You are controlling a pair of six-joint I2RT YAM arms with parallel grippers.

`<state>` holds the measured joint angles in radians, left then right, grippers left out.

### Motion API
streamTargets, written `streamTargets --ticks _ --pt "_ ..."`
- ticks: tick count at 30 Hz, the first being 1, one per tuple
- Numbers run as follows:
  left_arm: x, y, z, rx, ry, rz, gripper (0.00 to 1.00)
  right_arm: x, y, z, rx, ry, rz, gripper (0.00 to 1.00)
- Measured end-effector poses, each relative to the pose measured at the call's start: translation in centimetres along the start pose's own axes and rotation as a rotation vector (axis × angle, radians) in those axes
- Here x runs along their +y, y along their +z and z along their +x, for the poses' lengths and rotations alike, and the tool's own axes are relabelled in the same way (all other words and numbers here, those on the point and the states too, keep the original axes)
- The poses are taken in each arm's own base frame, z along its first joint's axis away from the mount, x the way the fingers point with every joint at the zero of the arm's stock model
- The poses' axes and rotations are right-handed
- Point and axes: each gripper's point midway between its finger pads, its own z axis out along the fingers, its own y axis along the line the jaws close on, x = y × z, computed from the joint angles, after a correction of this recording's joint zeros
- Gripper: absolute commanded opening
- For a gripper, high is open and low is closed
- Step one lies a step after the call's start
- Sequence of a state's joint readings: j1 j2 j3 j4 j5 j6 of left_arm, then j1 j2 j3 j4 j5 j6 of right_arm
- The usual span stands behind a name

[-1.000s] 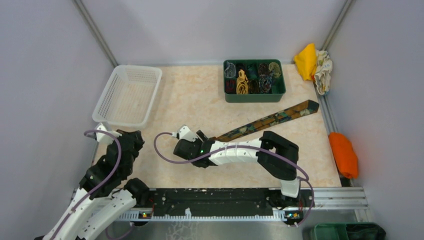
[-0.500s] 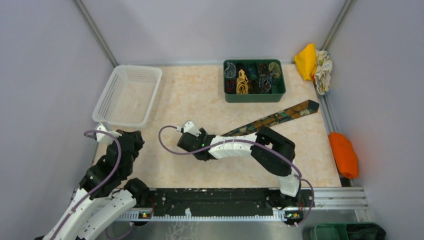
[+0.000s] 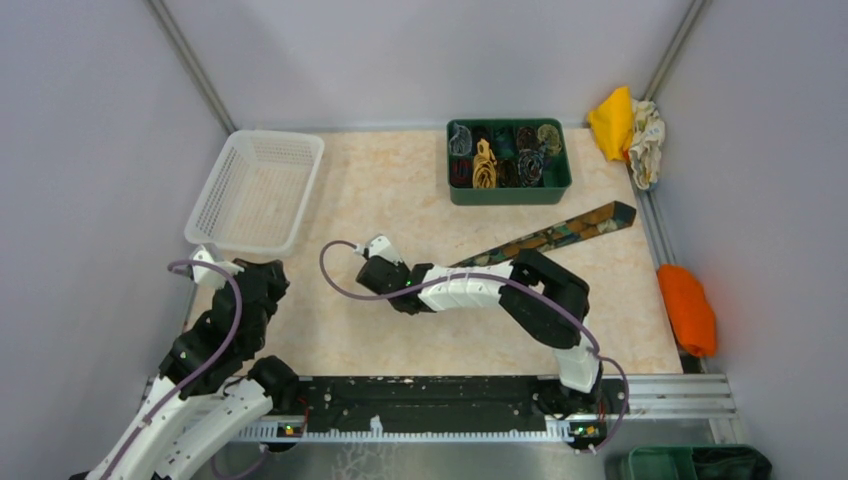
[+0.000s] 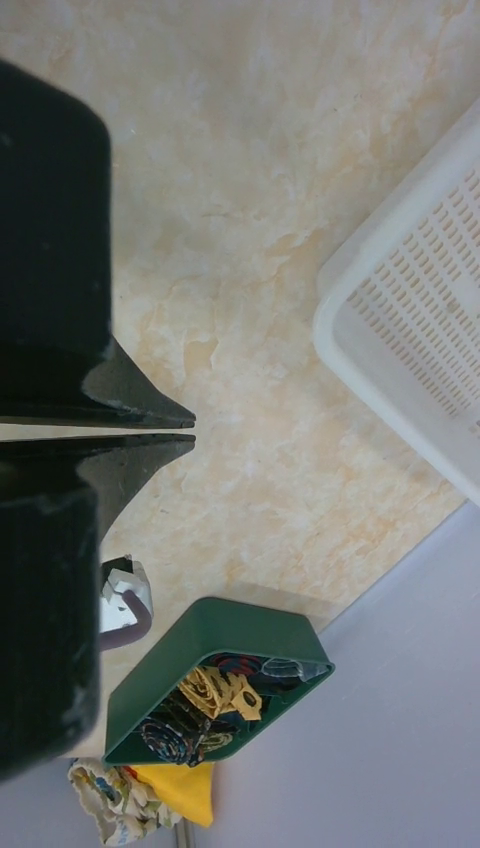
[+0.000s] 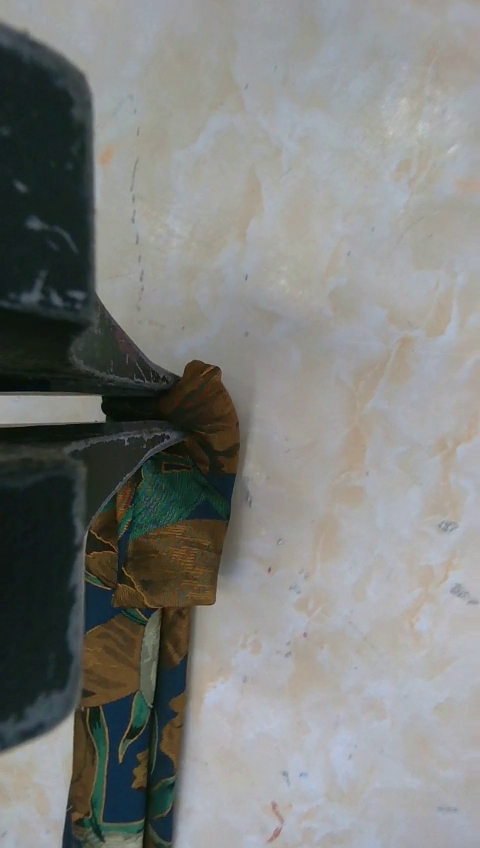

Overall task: Roll the ties
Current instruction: Roll the tie at the center of the board.

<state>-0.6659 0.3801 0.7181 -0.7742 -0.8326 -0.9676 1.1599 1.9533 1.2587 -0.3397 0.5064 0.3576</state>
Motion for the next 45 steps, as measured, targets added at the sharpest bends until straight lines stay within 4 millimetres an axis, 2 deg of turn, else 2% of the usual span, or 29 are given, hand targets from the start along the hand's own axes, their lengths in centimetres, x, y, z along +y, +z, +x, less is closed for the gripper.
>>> streamTargets --ticks 3,7,16,23,29,37,45 --pt "-0.1 0.0 -0.1 -0.002 -0.002 0.003 0.08 0.9 0.1 -0.7 -0.013 0.041 -0.057 0.0" --pt "-0.3 0.0 -0.2 -0.005 0.005 0.012 0.08 3.1 -0.3 -1.8 -0.037 0.161 -0.229 0.0" --pt "-2.5 0.4 -0.2 -0.001 0.023 0.078 0.06 4.7 -3.6 -4.0 -0.062 0.489 -0.651 0.0" --pt "-4.6 1.5 1.4 0.043 0.064 0.122 0.04 5.7 -6.4 -4.4 -0.038 0.646 -0.887 0.0" --pt "-5.9 2.4 3.3 0.092 0.104 0.157 0.03 4.6 -6.4 -2.7 0.01 0.776 -0.943 0.0" --pt "-7.0 3.1 5.6 0.163 0.134 0.188 0.02 2.5 -6.6 -0.3 0.045 0.901 -0.932 0.0" --pt "-7.9 3.9 7.9 0.224 0.155 0.216 0.01 0.1 -8.0 -0.2 0.005 0.977 -0.93 0.0"
